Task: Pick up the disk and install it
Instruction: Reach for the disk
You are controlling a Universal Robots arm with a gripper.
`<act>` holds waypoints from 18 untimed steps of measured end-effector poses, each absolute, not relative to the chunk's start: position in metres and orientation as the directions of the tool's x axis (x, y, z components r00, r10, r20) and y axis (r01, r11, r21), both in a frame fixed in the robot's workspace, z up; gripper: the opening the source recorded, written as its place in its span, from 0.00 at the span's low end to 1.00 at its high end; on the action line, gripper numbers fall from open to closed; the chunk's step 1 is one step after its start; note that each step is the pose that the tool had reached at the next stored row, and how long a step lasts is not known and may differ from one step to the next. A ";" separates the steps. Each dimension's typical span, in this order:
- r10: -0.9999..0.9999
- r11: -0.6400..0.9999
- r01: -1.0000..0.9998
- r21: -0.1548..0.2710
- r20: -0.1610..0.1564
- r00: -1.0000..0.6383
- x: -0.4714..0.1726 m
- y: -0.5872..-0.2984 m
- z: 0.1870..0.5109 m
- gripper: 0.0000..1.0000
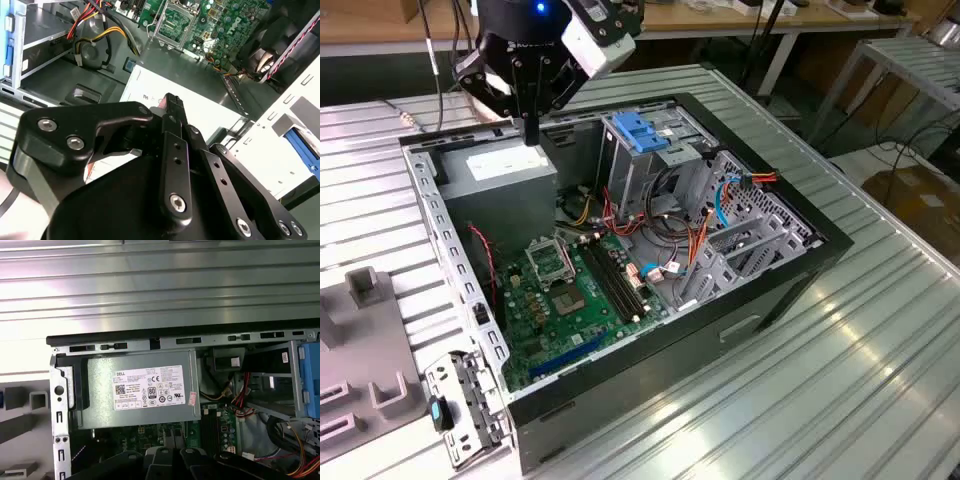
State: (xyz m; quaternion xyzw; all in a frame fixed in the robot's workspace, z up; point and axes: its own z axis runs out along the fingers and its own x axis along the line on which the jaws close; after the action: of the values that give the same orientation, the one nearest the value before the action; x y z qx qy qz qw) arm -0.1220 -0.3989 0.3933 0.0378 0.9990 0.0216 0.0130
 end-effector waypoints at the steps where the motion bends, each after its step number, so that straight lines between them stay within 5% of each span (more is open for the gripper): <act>1: 0.076 0.996 0.075 0.044 -0.025 -0.997 -0.124 -0.399 0.393 0.11; 18: 0.076 0.996 0.075 0.044 -0.024 -0.997 -0.138 -0.399 0.392 0.11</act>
State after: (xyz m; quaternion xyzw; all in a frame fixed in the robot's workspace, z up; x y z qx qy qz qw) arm -0.1379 -0.3989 0.3920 0.0379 0.9990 0.0217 0.0127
